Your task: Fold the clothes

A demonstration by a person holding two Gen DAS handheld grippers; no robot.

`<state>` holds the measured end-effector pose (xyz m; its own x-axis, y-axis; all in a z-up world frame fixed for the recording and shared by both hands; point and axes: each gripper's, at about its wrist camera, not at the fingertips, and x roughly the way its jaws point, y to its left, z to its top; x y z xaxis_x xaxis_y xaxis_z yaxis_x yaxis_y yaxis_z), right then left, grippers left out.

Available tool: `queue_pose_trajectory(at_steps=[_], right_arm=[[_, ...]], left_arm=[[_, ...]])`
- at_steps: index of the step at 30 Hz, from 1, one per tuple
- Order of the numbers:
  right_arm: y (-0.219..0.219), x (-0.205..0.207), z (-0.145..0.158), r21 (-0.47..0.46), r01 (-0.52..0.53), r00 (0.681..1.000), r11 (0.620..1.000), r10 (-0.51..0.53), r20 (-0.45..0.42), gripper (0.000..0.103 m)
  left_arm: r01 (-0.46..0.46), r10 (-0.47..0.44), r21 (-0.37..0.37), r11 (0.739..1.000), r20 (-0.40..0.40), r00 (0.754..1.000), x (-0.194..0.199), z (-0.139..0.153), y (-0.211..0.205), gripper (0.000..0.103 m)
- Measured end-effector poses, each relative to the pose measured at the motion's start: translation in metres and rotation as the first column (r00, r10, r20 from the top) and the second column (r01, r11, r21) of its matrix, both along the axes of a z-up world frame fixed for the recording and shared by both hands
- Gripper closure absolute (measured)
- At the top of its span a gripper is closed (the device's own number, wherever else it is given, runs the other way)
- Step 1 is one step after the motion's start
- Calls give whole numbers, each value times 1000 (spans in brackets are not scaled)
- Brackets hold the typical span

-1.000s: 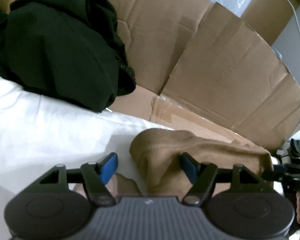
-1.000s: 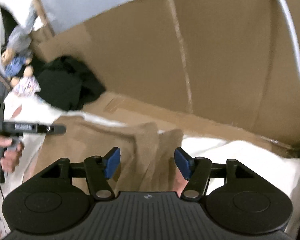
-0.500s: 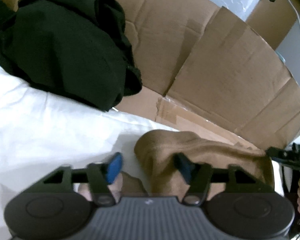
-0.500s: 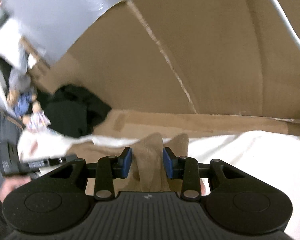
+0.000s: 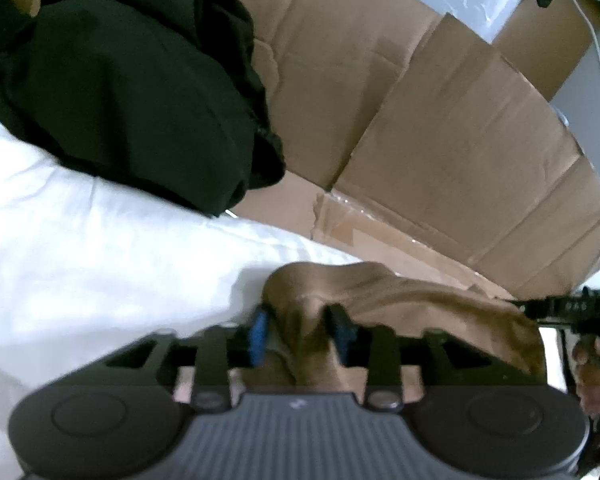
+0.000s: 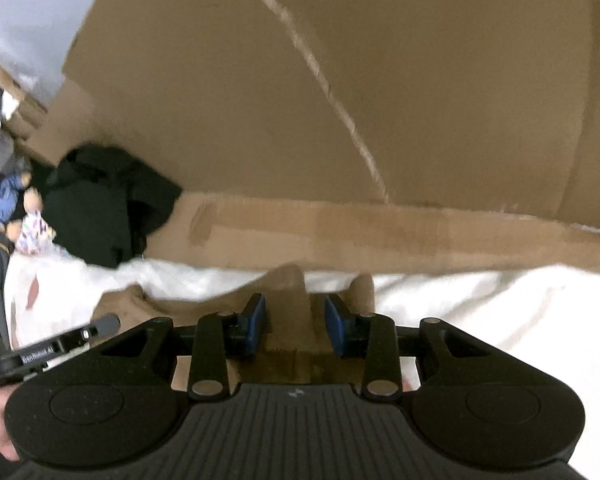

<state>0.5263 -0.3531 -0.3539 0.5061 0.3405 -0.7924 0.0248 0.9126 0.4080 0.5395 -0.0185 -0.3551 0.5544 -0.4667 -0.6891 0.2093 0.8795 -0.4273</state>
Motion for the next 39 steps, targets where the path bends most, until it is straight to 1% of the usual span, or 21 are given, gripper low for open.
queue_pose_trajectory(at_steps=[1,3,4,7,10,12,15,17,19,20,24,26,27,29,31,34,36,37,38,39], right_arm=[[1,-1,1,-10,-5,1000,1000,5,6,95],[-2,-6,5,-27,1,1000,1000,-1,27,97],[-4,-9,9,-30,7,999,1000,-6,42,101],[-12,-14,17,-45,38,997,998,-34,76,103],[-25,-21,23,-79,107,990,991,-99,101,103],[-35,-22,20,-42,126,989,991,-122,80,103],[-33,-21,17,20,92,994,996,-93,54,102],[-27,-18,16,36,69,997,997,-71,43,99],[-18,-14,12,34,39,999,999,-40,22,97],[-17,-13,10,32,42,999,999,-43,14,95],[-12,-9,0,24,53,998,998,-53,-19,92],[-11,-11,-1,36,41,999,999,-41,-20,84],[-10,-12,0,39,35,999,999,-34,-19,82],[-9,-13,1,46,24,1000,999,-23,-17,73],[-9,-13,2,53,17,1000,998,-16,-15,70],[-8,-12,1,47,12,1000,999,-11,-14,70],[-6,-10,0,20,5,1000,1000,-5,-16,76],[-6,-10,1,10,9,1000,1000,-9,-12,84],[-5,-10,1,0,11,1000,1000,-11,-6,88],[-6,-11,4,-3,8,1000,1000,-8,10,88]], left_arm=[[-3,3,-2,1000,1,1000,-1,0,0,48],[-8,8,-6,1000,4,1000,-2,1,1,46],[-9,9,-8,1000,5,1000,-2,1,1,46],[-9,9,-8,1000,6,1000,-3,1,0,45],[-5,5,-2,1000,7,1000,-4,2,-4,43],[-7,7,7,1000,10,1000,-4,2,-6,42],[-16,16,10,1000,7,1000,-5,2,-6,40],[-18,18,10,1000,7,1000,-5,1,-6,39],[-14,14,14,1000,11,1000,-7,1,-6,38],[-14,13,14,1000,12,1000,-7,1,-5,38],[-15,15,7,1000,8,1000,-7,-2,-4,38],[-17,17,6,1000,6,1000,-7,-3,-5,38],[-18,18,6,1000,6,1000,-6,-4,-6,38],[-18,18,7,1000,5,1000,-7,-5,-7,38],[-15,15,9,1000,5,1000,-8,-4,-9,38],[-11,11,14,1000,8,1000,-10,-4,-11,38],[-13,13,13,1000,8,1000,-10,-3,-10,38],[-14,14,12,1000,7,1000,-10,-3,-10,38],[-17,17,12,1000,7,1000,-10,-3,-10,38],[-19,19,12,1000,7,1000,-11,-3,-9,38]])
